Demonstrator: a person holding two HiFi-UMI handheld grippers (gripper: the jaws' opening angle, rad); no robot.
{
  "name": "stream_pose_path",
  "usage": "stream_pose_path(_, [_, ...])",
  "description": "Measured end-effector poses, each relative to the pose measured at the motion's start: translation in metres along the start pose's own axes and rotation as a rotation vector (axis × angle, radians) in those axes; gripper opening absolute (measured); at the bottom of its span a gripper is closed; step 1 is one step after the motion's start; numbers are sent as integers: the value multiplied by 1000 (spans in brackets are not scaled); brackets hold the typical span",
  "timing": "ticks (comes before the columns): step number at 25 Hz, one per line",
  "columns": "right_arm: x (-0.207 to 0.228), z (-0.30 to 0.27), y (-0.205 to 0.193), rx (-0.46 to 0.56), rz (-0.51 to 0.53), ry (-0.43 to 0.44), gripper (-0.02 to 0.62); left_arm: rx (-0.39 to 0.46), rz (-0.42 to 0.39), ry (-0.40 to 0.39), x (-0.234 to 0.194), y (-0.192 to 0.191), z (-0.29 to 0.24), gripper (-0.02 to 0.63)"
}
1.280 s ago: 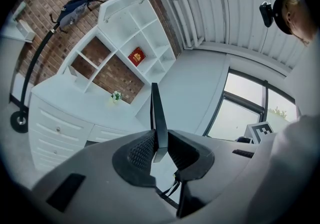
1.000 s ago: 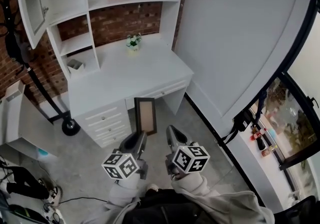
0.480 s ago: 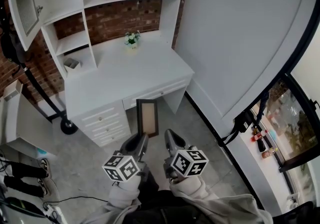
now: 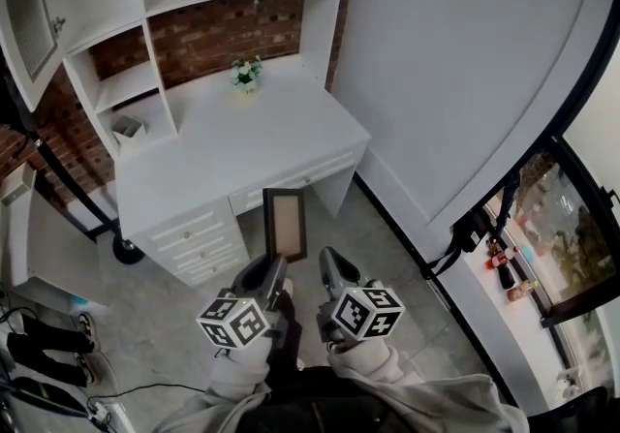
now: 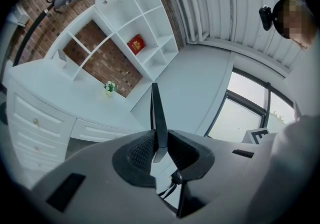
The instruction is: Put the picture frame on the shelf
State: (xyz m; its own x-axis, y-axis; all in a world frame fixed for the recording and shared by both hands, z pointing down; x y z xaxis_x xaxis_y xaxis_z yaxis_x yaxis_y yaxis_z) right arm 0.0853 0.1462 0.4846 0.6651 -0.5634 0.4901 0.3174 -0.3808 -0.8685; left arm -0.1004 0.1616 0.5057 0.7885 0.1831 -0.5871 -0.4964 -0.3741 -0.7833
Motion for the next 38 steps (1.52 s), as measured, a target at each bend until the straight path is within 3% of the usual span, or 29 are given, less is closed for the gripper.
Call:
stream_pose_path(14, [71,-66,41,19,-9,-43,0,-41,-33,-51,-5,35,-115,71])
stream_pose_path(38, [179,-230,147,70,11,-81,0,-51,-60,-90,-36,145,-321,72])
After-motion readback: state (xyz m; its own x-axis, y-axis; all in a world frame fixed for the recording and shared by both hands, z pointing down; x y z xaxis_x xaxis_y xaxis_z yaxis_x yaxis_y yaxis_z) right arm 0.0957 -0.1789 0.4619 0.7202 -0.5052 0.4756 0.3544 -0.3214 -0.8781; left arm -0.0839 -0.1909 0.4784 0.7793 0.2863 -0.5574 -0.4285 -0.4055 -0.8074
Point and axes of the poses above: the fingertips, and each gripper's own axes: z backward along the fingers, x to its right, y out of its top, the point moved 8 cm from there along z, backward along the fingers, and after that the axes turned 14 degrees about y, right-handed, at the moved point
